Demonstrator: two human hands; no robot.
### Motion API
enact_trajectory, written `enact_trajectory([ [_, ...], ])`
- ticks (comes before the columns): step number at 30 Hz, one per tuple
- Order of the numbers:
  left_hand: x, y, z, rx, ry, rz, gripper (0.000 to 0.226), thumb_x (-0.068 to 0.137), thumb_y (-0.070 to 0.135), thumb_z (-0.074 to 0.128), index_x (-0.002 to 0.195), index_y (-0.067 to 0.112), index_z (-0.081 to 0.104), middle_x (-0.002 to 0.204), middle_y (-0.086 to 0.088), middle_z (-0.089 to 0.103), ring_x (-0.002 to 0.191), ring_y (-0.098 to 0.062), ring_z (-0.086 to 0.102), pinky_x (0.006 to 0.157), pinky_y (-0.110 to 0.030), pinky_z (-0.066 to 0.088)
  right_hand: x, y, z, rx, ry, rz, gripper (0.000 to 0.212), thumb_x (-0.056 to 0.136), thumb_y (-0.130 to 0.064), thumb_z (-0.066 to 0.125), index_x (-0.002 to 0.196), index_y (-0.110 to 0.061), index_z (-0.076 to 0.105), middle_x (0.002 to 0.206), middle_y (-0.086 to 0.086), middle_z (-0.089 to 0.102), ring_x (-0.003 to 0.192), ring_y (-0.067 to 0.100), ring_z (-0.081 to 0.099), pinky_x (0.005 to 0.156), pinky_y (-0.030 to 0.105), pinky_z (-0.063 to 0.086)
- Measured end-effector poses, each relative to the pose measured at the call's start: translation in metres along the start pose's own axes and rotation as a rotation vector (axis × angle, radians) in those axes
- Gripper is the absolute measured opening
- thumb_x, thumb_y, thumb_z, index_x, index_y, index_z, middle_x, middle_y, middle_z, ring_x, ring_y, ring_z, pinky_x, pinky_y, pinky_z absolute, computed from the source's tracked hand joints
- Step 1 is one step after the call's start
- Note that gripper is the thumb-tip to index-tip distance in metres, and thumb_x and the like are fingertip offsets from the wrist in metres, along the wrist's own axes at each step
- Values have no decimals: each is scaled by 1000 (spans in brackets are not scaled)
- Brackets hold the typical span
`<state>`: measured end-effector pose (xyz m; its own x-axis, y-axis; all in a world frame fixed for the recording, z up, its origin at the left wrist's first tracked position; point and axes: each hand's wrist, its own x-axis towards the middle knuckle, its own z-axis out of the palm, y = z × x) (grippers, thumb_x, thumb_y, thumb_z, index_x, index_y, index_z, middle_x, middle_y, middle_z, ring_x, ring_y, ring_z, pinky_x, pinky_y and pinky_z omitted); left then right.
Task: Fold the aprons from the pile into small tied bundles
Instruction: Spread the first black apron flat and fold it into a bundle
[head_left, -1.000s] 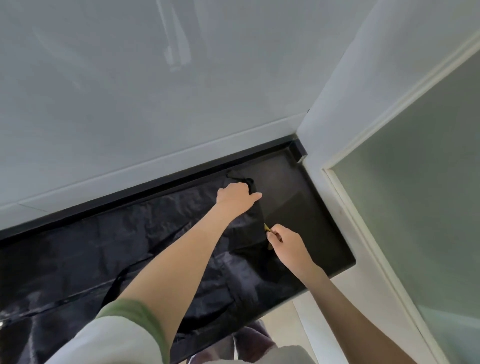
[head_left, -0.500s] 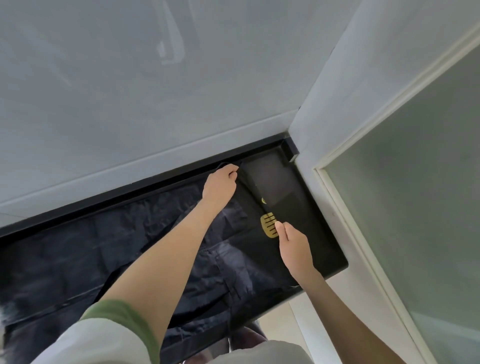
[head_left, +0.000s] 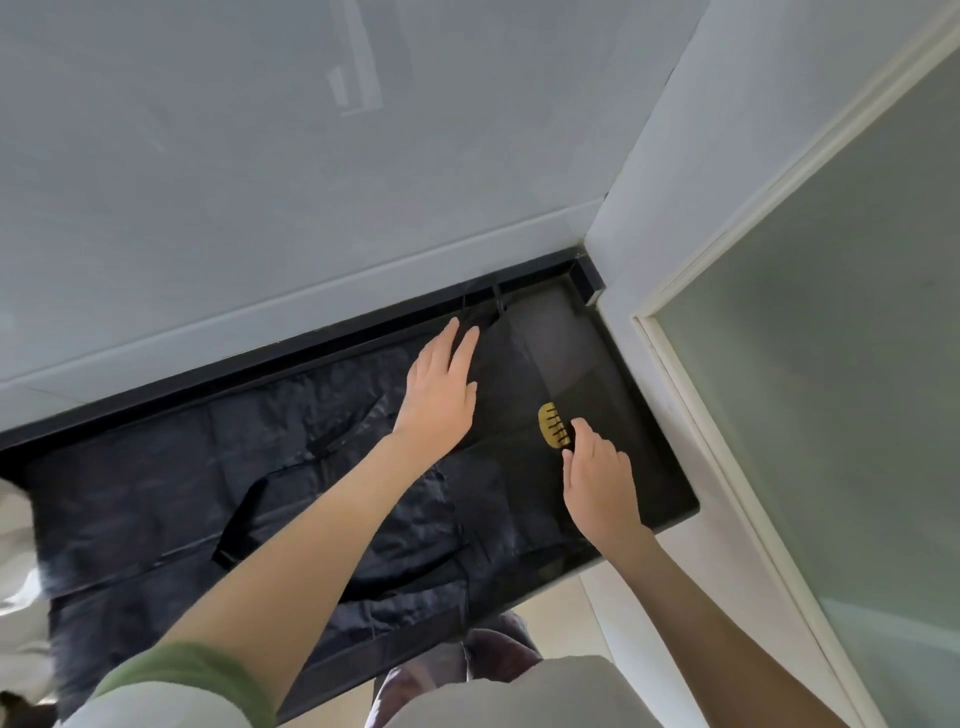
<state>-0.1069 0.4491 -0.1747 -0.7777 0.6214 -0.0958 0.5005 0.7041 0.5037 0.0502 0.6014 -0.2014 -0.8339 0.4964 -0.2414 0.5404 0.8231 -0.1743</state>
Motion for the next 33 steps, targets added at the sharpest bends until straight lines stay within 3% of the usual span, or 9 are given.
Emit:
enact_trajectory([
  [4, -66, -33, 1, 258, -85, 171, 59, 97, 46, 33, 149, 17, 32, 157, -13, 23, 142, -31, 28, 114, -50, 23, -10, -7, -1, -83, 87, -61, 43, 74, -17, 80, 112, -3, 65, 89, 14, 67, 75, 28, 65, 63, 36, 52],
  [6, -93, -48, 0, 369, -139, 76, 67, 94, 56, 31, 151, 21, 26, 158, -15, 16, 144, -34, 22, 113, -55, 22, -15, -15, -6, -100, 109, -102, 46, 64, -11, 86, 105, -4, 66, 83, 13, 65, 70, 27, 63, 59, 35, 51],
  [10, -126, -77, -11, 396, -389, -263, 102, 84, 75, 35, 144, 20, -27, 158, -9, -21, 147, -28, -16, 118, -49, -4, -16, -51, -19, -31, -18, -312, 44, 89, -15, 62, 131, -11, 52, 126, 10, 56, 115, 30, 54, 94, 40, 44],
  [14, -130, -73, -26, 417, -304, -258, 108, 80, 74, 48, 153, 16, -8, 159, -4, 7, 145, -24, 13, 117, -42, 14, -2, -81, -24, 13, -155, -477, 53, 98, -20, 47, 148, -22, 30, 152, -1, 33, 139, 19, 31, 113, 33, 26],
  [17, -118, -73, -39, 418, -180, -449, 83, 86, 62, 54, 144, 9, 23, 138, -8, 40, 123, -24, 45, 100, -35, 38, 14, -105, -31, 1, -233, -466, 56, 99, -21, 47, 150, -22, 25, 155, 0, 29, 141, 21, 30, 114, 38, 26],
  [21, -97, -82, -58, -9, -400, -537, 29, 99, 34, 47, 101, 7, 57, 105, -11, 64, 88, -22, 59, 72, -27, 44, 33, -121, -39, 40, -228, -393, 47, 99, -19, 46, 145, -17, 34, 145, 6, 41, 129, 25, 42, 106, 40, 35],
  [24, -83, -62, -81, -549, -518, -589, 34, 102, 25, 41, 75, 8, 54, 86, -12, 64, 67, -17, 59, 61, -24, 47, 27, -113, -44, 197, -184, -388, 17, 99, -19, 47, 115, -15, 53, 103, -1, 55, 90, 14, 57, 84, 29, 48],
  [28, -60, -22, -116, -968, -500, -693, 36, 105, 27, 31, 81, 7, 49, 88, -19, 70, 54, -20, 68, 48, -26, 54, 1, -89, -48, 252, -221, -380, 24, 99, -23, 45, 77, -12, 45, 61, -5, 44, 56, 10, 44, 58, 27, 37],
  [33, -29, -6, -122, -930, -70, -681, 25, 103, 15, 32, 108, -1, 50, 89, -18, 67, 60, -22, 65, 53, -29, 55, -42, -67, -57, 155, -292, -431, 33, 97, -29, 50, 74, -6, 51, 63, 6, 52, 62, 18, 54, 66, 37, 45],
])
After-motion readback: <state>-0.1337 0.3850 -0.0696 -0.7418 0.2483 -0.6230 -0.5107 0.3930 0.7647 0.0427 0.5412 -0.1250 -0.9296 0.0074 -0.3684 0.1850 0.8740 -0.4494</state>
